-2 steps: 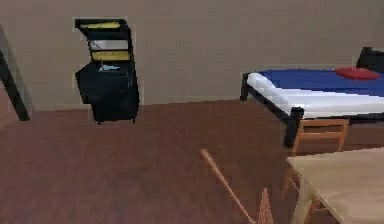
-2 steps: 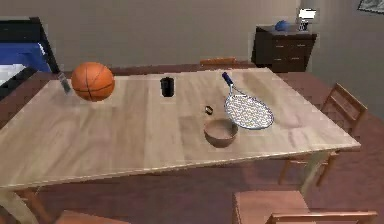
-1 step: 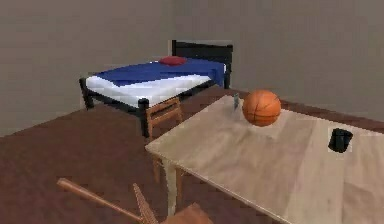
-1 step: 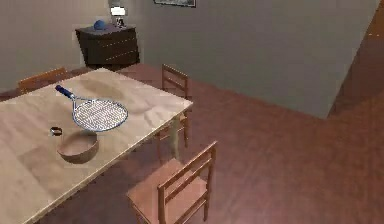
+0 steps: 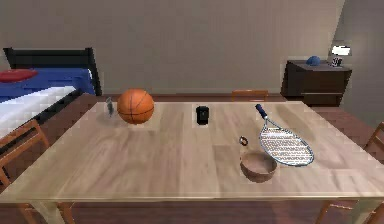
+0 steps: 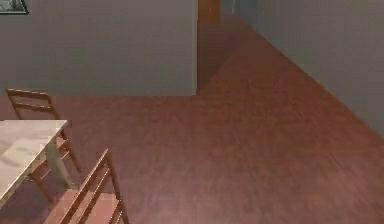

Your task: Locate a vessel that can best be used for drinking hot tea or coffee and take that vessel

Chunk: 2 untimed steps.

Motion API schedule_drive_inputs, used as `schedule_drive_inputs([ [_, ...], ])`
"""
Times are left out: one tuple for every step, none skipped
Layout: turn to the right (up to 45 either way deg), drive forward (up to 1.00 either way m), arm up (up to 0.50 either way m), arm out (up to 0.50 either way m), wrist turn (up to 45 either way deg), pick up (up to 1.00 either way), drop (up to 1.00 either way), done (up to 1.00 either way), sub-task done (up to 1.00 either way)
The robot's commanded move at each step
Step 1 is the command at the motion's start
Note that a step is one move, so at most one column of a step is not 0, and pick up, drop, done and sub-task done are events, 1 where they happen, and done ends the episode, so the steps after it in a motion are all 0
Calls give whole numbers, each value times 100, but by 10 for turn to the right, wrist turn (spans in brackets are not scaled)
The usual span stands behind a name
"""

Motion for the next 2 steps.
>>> schedule_drive_inputs([
  [0, 35, 0, 0, 0, 0, 0, 0, 0],
  [-450, 0, 0, 0, 0, 0, 0, 0, 0],
])
